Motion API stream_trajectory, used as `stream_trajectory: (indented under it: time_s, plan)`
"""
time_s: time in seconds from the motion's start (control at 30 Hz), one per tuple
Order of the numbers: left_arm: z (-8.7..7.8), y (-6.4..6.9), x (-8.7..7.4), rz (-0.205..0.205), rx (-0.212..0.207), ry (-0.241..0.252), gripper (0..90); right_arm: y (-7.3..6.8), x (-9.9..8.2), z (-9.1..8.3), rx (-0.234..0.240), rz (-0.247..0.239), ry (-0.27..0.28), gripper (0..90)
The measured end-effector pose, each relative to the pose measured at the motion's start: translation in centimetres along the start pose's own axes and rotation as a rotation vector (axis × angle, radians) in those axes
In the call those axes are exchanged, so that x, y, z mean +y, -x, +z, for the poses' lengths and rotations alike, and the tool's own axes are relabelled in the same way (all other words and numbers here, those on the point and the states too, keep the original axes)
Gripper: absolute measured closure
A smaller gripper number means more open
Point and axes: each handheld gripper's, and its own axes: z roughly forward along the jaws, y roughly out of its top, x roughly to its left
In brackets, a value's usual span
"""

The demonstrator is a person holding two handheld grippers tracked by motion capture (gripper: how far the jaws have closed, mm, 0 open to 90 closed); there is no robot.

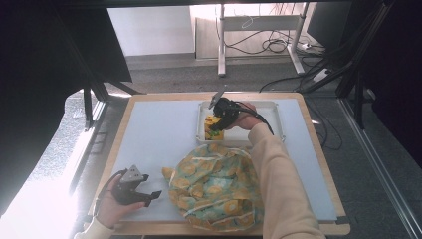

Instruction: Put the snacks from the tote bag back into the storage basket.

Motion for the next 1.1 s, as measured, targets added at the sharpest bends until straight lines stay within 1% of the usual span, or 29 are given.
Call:
stream_trajectory:
  time_s: [0.23, 0.37, 0.47, 0.5, 0.53, 0.57, 0.6, 0.63, 0.67, 0.7, 0.73, 0.77, 0.87, 0.93, 1.1]
  plan:
    - [0.0, 0.0, 0.0, 0.003, 0.000, -0.001, 21.1, 0.1, -0.1, 0.0, 0.007, -0.013, 0.008, 51.0]
    - [0.0, 0.0, 0.0, 0.003, 0.000, -0.002, 21.1, 0.1, -0.2, 0.0, 0.009, -0.006, 0.007, 50.4]
    - [0.0, 0.0, 0.0, 0.003, -0.001, -0.002, 21.0, 0.1, -0.2, -0.1, -0.009, 0.011, 0.014, 42.7]
    - [0.0, 0.0, 0.0, 0.003, -0.001, -0.001, 21.1, 0.1, -0.2, -0.2, -0.011, 0.041, 0.016, 37.3]
    - [0.0, 0.0, 0.0, 0.002, -0.001, -0.001, 21.1, 0.1, -0.2, -0.2, -0.019, 0.059, 0.014, 34.2]
    - [0.0, 0.0, 0.0, 0.003, -0.001, 0.000, 21.1, 0.1, -0.2, -0.2, -0.019, 0.059, 0.014, 34.2]
    - [0.0, 0.0, 0.0, 0.002, -0.001, 0.000, 21.1, 0.0, -0.2, -0.3, -0.025, 0.078, 0.017, 32.5]
    - [0.0, 0.1, 0.0, 0.003, -0.001, 0.000, 21.0, 0.1, -0.3, -0.4, -0.022, 0.109, 0.033, 28.7]
    - [0.0, 0.1, 0.0, 0.003, -0.001, 0.000, 21.0, 0.1, -0.3, -0.4, -0.022, 0.109, 0.033, 28.7]
    - [0.0, 0.1, 0.0, 0.004, -0.001, -0.001, 21.1, 0.1, -0.4, -0.6, -0.023, 0.140, 0.048, 26.7]
    - [0.0, 0.1, 0.0, 0.008, 0.000, -0.004, 21.0, 0.1, -0.4, -0.7, -0.019, 0.151, 0.055, 25.7]
    - [0.0, 0.1, 0.0, 0.008, 0.000, -0.004, 21.0, 0.1, -0.4, -0.7, -0.019, 0.151, 0.055, 25.7]
    - [0.0, 0.1, 0.0, 0.006, 0.000, -0.001, 21.0, 0.0, -0.5, -0.9, -0.015, 0.191, 0.069, 23.4]
    - [0.0, 0.0, 0.0, 0.009, 0.001, -0.004, 21.1, 0.0, -0.7, -1.2, -0.018, 0.210, 0.089, 21.6]
    - [0.0, 0.0, 0.0, 0.012, 0.001, -0.006, 21.1, -0.1, -0.8, -1.5, -0.018, 0.229, 0.097, 19.3]
